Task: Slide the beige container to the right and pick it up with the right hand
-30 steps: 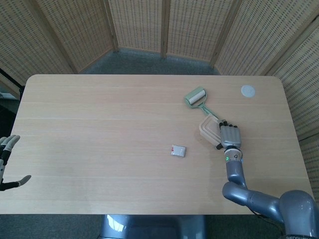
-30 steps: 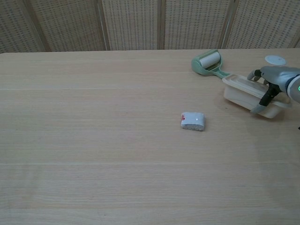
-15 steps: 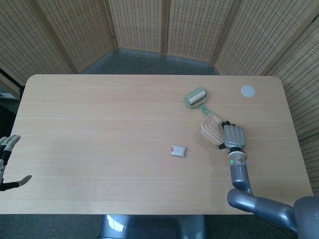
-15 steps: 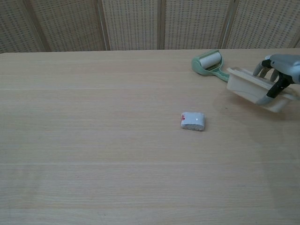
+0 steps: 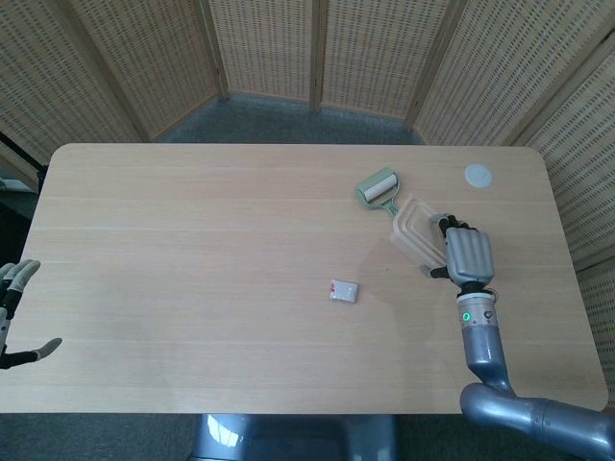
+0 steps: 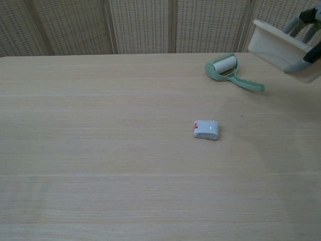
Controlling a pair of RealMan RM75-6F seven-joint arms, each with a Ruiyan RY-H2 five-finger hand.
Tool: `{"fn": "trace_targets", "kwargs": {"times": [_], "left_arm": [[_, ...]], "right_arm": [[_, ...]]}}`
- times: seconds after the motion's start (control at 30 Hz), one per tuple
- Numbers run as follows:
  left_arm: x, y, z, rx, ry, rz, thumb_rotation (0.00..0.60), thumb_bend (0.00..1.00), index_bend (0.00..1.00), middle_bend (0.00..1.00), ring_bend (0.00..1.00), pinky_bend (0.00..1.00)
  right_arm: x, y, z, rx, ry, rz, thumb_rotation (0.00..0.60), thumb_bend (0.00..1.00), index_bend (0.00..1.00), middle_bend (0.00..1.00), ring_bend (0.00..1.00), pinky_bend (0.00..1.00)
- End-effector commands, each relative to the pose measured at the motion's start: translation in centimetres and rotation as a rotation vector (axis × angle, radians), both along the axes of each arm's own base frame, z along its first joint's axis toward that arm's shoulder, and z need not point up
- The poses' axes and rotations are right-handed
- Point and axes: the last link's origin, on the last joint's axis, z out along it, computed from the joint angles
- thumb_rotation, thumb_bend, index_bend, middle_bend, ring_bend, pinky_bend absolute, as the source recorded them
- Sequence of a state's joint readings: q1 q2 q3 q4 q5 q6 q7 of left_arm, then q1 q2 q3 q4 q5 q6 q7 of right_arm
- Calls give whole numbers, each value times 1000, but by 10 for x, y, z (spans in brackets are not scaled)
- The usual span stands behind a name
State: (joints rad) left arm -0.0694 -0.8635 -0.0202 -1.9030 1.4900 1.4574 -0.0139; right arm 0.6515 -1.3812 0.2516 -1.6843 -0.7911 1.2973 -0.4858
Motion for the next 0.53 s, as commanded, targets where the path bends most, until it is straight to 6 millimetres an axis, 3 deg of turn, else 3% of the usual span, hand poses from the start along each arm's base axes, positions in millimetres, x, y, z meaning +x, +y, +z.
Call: {"fn": "trace_targets", "kwargs": {"times": [0.03, 0.3, 0.53], "left_arm": [[1, 0, 0, -2, -1, -2, 600, 0, 0, 0, 0, 0], [2, -1, 1, 0, -6, -7, 600, 0, 0, 0, 0, 0], [2, -2, 2, 3, -7, -10, 600, 0, 0, 0, 0, 0]], "right_arm": [[33, 6, 42, -76, -16, 84, 600, 0, 450, 367, 376, 641], [83, 16, 81, -115, -59, 179, 600, 0, 440, 355, 376, 642], [109, 21, 92, -130, -77, 227, 600, 0, 435, 351, 376, 642]]}}
